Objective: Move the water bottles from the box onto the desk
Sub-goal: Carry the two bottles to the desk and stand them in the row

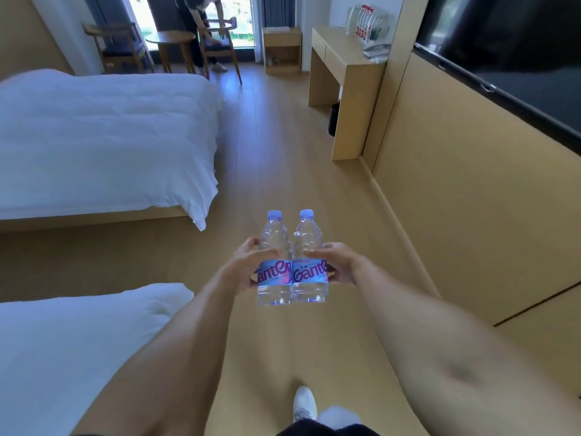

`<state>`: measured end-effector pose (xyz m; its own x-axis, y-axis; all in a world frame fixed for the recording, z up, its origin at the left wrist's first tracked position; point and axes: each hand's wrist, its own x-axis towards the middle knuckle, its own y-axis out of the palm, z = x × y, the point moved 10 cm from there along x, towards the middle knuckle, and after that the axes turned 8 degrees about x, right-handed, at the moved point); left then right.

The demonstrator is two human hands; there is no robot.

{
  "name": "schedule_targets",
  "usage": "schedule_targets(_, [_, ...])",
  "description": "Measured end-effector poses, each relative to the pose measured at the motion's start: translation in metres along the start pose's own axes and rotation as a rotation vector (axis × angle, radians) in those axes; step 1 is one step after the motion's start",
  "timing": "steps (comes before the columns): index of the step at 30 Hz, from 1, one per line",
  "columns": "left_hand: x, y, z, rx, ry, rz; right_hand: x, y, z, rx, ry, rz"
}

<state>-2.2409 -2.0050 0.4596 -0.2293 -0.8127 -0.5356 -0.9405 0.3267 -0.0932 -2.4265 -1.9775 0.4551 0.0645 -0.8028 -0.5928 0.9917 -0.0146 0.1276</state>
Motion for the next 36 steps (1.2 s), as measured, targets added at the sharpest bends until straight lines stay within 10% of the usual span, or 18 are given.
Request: schedule_targets(36, [0.550,-0.148,-0.311,0.038,-0.014,0.128,0.497,-0.054,0.370,0.071,0.018,-0.152])
